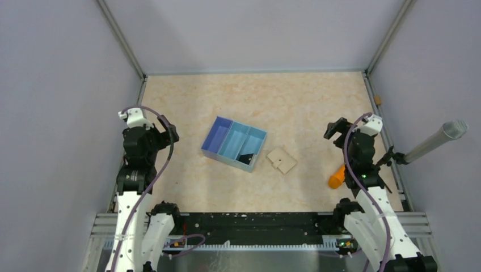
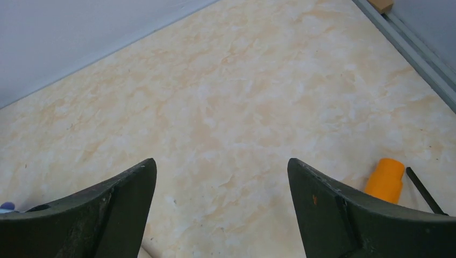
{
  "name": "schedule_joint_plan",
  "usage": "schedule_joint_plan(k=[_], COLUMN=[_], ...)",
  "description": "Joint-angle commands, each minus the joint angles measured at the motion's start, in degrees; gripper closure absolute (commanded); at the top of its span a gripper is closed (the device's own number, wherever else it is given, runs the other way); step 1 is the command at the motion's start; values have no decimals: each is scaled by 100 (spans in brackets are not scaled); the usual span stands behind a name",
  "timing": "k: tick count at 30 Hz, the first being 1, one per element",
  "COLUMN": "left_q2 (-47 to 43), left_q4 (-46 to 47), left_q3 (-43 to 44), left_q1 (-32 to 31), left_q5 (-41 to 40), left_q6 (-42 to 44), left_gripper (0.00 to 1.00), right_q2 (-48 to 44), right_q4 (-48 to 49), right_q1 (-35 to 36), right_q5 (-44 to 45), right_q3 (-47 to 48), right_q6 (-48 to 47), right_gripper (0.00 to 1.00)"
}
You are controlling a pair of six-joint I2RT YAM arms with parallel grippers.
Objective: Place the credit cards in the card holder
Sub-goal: Open the card holder at the center of the board.
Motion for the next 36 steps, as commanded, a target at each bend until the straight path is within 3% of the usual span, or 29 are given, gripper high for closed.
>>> schedule_joint_plan(k=[1, 9, 13, 17, 23, 31, 36], left_q2=[51, 114, 54, 49, 159, 193, 258], left_q4=[110, 115, 148, 288, 259, 275, 284], left_q3=[171, 30, -41, -171, -228, -293, -325], left_q1=[-3, -4, -14, -16, -17, -31, -165], left_q5=[80, 301, 883, 1615, 2068, 2536, 2775], left_q6=[-72, 40, 151, 47, -2, 86, 174], left_gripper=[1, 1, 1, 1, 1, 1, 1], right_q2=[85, 1192, 2056, 2964, 4057, 4239, 4117], right_q4=[324, 182, -161, -592, -1056, -1692, -1842], right_q1=[41, 63, 380, 1093, 1920, 2265, 2460], right_q5=[-773, -2798, -3355, -3218, -2650, -2122, -2679], right_q3=[144, 620, 881, 1206, 1683, 1736, 1580], right_q6=[-201, -369, -412, -713, -831, -667, -341], right_gripper=[10, 10, 12, 21, 34, 35, 36])
